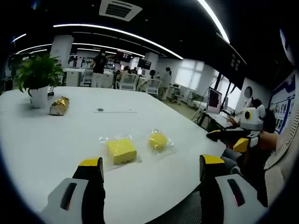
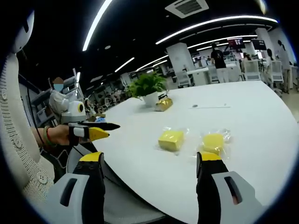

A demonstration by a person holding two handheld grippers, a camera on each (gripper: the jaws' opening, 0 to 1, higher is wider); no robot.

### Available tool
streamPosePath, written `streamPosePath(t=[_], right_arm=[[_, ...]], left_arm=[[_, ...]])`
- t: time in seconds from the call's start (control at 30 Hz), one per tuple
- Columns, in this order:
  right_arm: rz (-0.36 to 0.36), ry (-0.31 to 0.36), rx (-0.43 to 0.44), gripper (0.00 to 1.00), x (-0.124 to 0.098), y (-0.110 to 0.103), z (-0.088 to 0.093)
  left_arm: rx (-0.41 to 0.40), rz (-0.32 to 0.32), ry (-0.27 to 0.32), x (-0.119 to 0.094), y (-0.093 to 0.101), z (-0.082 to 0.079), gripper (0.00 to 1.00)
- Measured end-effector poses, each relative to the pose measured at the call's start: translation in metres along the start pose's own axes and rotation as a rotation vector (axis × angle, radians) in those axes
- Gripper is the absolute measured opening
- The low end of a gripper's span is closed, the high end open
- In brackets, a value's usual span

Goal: Compare the silicone blocks by pressing each to a similar depth, holding the contact briefly, and releasing to observe deformation and rebound differences across the visible hardness samples.

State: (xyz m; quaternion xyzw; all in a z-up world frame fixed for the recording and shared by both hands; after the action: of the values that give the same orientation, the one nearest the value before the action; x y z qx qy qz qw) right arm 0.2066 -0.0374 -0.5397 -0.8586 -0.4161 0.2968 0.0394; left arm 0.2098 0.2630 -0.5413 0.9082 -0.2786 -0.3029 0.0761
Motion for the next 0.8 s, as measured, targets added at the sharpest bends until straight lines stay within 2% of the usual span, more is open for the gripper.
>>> streamPosePath(t=[0.2, 0.33, 0.53, 0.8], right_arm=[[0.023, 0.004, 0.001, 0.77, -0.004, -0.004, 0.004], [0.047, -0.003, 0.009, 0.77, -0.007, -0.005, 0.008], [0.069, 0.017, 0.030, 0.77, -0.011, -0.004, 0.011], [0.075, 0.012, 0.030, 0.76, -0.012, 0.002, 0.011]], left_arm=[[-0.002, -0.003, 0.021, -0.018, -0.003, 0.012, 0.87], [0.001, 0.013, 0.000, -0.021, -0.007, 0.017, 0.87], [0.007, 0.025, -0.013, -0.017, -0.008, 0.014, 0.88], [0.024, 0.028, -0.019, -0.011, -0.006, 0.008, 0.87]])
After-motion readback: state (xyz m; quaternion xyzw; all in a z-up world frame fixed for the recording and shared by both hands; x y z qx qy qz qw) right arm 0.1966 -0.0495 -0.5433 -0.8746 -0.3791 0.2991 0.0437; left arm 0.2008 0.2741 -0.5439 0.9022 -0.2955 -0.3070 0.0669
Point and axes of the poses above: the point that each gripper's makers call its tool centre point, and the gripper's own axes: x roughly forward along the fingers, y roughly to its right, z roughly out of its underside, the point moved 9 cm from there along -x, roughly backward along the fingers, and after that the axes turned 12 degrees about -y, right-handed, at the moved point
